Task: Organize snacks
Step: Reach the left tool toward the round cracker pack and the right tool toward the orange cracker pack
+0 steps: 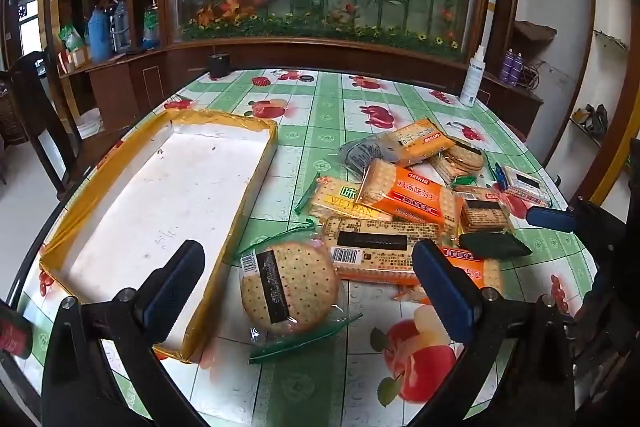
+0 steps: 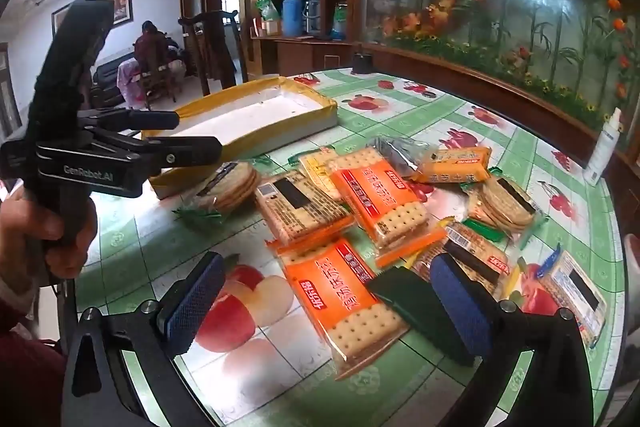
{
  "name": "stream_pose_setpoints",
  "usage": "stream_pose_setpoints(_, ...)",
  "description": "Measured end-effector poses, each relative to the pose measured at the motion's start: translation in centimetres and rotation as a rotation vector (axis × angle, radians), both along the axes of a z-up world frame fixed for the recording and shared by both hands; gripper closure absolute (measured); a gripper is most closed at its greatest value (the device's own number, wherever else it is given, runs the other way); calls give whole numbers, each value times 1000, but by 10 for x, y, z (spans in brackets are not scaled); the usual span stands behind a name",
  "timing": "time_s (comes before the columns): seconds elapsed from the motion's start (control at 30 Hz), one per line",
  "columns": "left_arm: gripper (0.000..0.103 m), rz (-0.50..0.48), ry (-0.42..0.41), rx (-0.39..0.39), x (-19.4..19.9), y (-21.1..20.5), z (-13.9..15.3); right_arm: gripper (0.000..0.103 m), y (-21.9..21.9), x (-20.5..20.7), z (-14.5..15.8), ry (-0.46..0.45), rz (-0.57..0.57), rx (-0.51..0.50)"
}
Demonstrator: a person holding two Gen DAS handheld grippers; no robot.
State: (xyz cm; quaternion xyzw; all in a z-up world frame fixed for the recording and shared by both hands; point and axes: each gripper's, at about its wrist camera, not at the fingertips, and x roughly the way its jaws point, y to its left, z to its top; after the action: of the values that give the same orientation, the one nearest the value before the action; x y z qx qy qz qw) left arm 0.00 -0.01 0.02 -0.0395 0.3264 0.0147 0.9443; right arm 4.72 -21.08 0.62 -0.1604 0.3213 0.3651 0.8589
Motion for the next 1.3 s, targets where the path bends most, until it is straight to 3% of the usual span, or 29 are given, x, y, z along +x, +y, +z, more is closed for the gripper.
stream_pose_setpoints(0.13,0,4,-11,-11,-13,-2,4,0,-1,-2,3,-6,2,6)
stream_pose_setpoints(0.6,0,-7,10,-13,-1,3,5,0,3,-9,6,-26,-12,-20)
stream_pose_setpoints(0.87,0,-1,22,-17,0,5,2,0,12,-11,7,-117,-149,-155)
stream_pose_setpoints(1.3,0,3,64,-25,2,5,-5,0,19,-13,-2,-151,-141,-225)
